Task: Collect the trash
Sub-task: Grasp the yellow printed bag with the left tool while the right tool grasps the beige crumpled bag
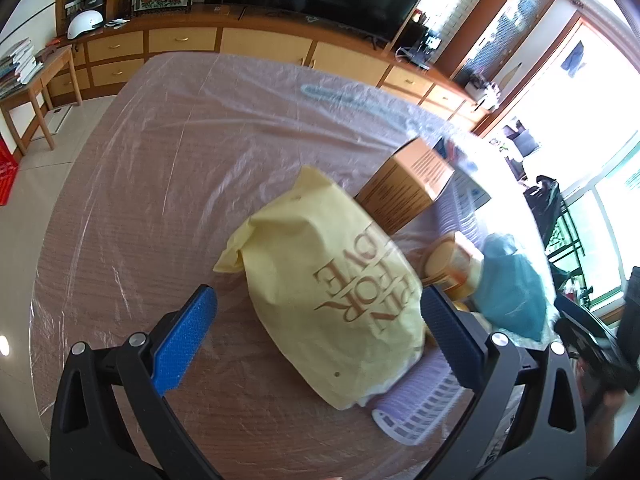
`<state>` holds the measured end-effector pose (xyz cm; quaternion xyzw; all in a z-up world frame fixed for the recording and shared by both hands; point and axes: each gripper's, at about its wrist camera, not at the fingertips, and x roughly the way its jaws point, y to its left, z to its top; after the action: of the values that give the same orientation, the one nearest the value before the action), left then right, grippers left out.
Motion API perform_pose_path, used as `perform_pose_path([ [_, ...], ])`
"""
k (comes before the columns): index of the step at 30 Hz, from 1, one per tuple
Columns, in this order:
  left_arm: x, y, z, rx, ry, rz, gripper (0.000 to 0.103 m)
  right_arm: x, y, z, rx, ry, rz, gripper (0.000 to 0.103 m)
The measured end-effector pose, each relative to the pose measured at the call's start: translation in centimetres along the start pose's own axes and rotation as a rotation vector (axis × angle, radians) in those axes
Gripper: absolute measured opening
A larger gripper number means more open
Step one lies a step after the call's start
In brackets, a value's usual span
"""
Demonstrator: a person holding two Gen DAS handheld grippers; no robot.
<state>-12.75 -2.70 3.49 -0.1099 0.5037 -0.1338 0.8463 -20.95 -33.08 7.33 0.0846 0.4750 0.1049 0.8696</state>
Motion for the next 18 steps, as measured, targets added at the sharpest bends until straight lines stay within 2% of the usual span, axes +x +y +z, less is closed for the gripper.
perform_pose_path([
  [2,0.8,0.2,0.2,-0.010,0.014,0.000,0.101,0.3,2.5,-1.2,-0.073,0.032,0.028,0.099],
  [5,1.6,-0.2,0.2,-0.008,0.025,-0.008,0.101,1.4,6.2,-2.8,-0.223,0.027,-0.026,0.099],
  [8,2.2,-0.8,0.7,0.016,0.027,-0.014,0.101,2.8,8.6,-2.8,-0.319,0.025,-0.077,0.097],
  [11,2.6,-1.5,1.3,0.041,0.017,-0.001,0.101,3.7,9.7,-2.8,-0.365,0.030,-0.093,0.087],
  [14,2.7,-1.5,1.7,0.061,0.007,0.001,0.097,5.0,10.5,-3.3,-0.386,0.090,-0.100,0.075],
  [18,2.5,-1.4,1.8,0.073,0.010,-0.018,0.090,4.8,10.6,-4.1,-0.321,0.123,0.005,0.073],
])
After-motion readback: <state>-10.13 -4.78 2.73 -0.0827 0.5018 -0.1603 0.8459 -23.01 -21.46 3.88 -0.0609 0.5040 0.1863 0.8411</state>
